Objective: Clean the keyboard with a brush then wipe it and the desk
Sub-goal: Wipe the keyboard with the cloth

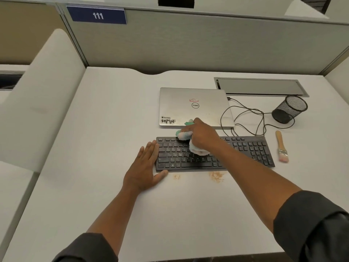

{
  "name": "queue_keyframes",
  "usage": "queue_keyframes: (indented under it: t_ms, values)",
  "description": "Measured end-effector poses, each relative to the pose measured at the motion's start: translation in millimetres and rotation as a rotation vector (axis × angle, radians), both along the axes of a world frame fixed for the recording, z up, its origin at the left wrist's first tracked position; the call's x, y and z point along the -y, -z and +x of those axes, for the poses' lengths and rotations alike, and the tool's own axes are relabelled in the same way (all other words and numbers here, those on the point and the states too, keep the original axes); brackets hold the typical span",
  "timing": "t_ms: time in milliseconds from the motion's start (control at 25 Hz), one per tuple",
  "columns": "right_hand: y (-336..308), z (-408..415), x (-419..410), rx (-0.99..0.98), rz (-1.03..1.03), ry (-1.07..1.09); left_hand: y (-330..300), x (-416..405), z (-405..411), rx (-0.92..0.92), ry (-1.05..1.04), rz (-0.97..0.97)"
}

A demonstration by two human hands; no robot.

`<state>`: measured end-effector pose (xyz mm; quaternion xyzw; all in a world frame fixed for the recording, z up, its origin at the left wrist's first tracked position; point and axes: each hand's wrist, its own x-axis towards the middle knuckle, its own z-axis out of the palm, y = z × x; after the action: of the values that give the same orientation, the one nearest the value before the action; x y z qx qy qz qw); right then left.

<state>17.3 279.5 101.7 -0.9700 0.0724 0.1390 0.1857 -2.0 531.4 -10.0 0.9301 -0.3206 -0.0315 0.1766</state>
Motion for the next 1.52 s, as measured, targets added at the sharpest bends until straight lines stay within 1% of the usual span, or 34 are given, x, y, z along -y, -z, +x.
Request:
queue_keyframes:
  t_ms: [80, 240, 400, 520, 600, 680, 800, 960, 1120, 1200, 1320, 1440, 1520]
  values:
    - [5.2, -0.6, -7.2, 0.016, -0.023, -0.008, 0.6, -0.3, -0.8, -0.001, 0.0, 0.007]
    - [1.7, 3.8, -35.2, -0.005, 0.033, -0.087, -0.3, -0.5, -1.3, -0.004, -0.005, 0.003]
    - [-2.0, 8.6, -49.0, 0.005, -0.022, -0.103, 0.4, -0.7, -0.9, -0.014, -0.005, 0.015]
    - [-5.1, 6.0, -60.8, -0.014, 0.0, -0.167, 0.6, -0.5, -0.4, -0.024, -0.007, 0.029]
    - [-11.1, 5.3, -63.5, -0.014, 0.014, -0.171, 0.4, -0.4, 0.1, -0.032, -0.018, 0.042]
    - [-8.9, 3.2, -64.8, 0.019, 0.009, -0.181, 0.5, -0.9, 0.5, -0.039, -0.033, 0.054]
    - [-0.1, -9.6, -66.0, 0.085, -0.092, -0.271, -1.6, -0.6, 0.2, -0.057, -0.043, 0.046]
    - [3.8, -35.4, -62.9, 0.124, -0.215, -0.458, -6.2, -1.1, -0.4, -0.078, -0.04, 0.046]
    - [15.5, -59.5, -78.2, 0.172, -0.197, -0.383, -3.4, -1.3, 1.0, -0.085, -0.046, 0.012]
    - [24.4, -75.3, -82.8, 0.199, -0.215, -0.413, -1.7, -2.8, 2.4, -0.071, -0.034, 0.024]
    - [33.7, -98.9, -60.0, 0.228, -0.262, -0.389, -3.1, -1.9, 1.4, -0.072, -0.029, 0.014]
    - [40.4, -118.2, -36.1, 0.313, -0.288, -0.169, -6.1, -1.1, -0.1, -0.077, -0.038, 0.0]
    - [48.5, -127.8, -42.7, 0.401, -0.28, -0.029, -5.2, -1.3, -0.3, -0.072, -0.035, 0.004]
